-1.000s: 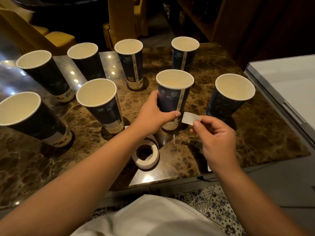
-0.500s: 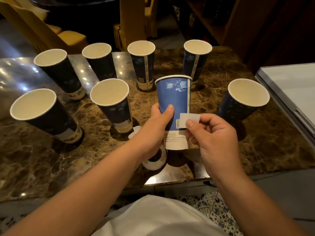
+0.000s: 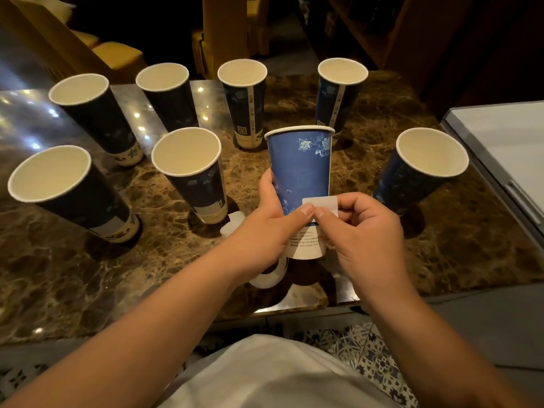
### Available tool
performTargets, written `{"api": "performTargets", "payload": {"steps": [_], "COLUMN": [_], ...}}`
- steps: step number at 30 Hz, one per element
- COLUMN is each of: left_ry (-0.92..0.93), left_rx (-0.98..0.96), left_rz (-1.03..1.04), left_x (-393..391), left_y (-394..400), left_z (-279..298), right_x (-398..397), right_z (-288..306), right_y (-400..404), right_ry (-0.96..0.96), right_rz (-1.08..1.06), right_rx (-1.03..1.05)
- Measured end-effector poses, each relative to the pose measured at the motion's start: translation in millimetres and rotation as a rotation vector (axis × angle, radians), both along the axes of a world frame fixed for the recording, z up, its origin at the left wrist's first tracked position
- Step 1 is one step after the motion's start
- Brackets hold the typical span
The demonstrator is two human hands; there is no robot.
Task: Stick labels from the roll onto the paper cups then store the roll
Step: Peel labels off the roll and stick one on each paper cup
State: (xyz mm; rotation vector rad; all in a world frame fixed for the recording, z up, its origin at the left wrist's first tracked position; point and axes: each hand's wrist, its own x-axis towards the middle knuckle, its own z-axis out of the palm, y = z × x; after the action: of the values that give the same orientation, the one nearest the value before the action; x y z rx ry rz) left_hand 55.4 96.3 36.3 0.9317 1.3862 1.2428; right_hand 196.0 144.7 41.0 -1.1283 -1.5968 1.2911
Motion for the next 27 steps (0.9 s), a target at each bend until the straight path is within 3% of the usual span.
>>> {"api": "performTargets", "payload": {"steps": [7,13,15,19,27], "left_ry": [0.142,0.079,0.039,0.067,0.486], "left_rx": [0.063,0.056,0.042,-0.004,0.025], "left_rz": [-0.001,-0.009,-0.057,-0.141,-0.158], "left_x": [5.7,-2.2,-9.5,-19.3,-32.9], "left_y": [-4.5,-13.9,-16.6,-18.2,2.2], "left_z": [3.8,2.4,3.5,7.9,24.8], "right_x": [11.9,15.5,17.3,16.3,7.1], "right_z": [3.9,15.5,19.3,20.1,9.3], "right_y": [5.2,15.5,21.8,33.0,50.2], "right_ry": [-0.212,-0.549,-0.504,-0.235,-0.153], "right_rz": [0.004,0.065,0.156,0.418,0.387], "right_rx": [0.202,0.190,0.086,-0.123,-0.023]}}
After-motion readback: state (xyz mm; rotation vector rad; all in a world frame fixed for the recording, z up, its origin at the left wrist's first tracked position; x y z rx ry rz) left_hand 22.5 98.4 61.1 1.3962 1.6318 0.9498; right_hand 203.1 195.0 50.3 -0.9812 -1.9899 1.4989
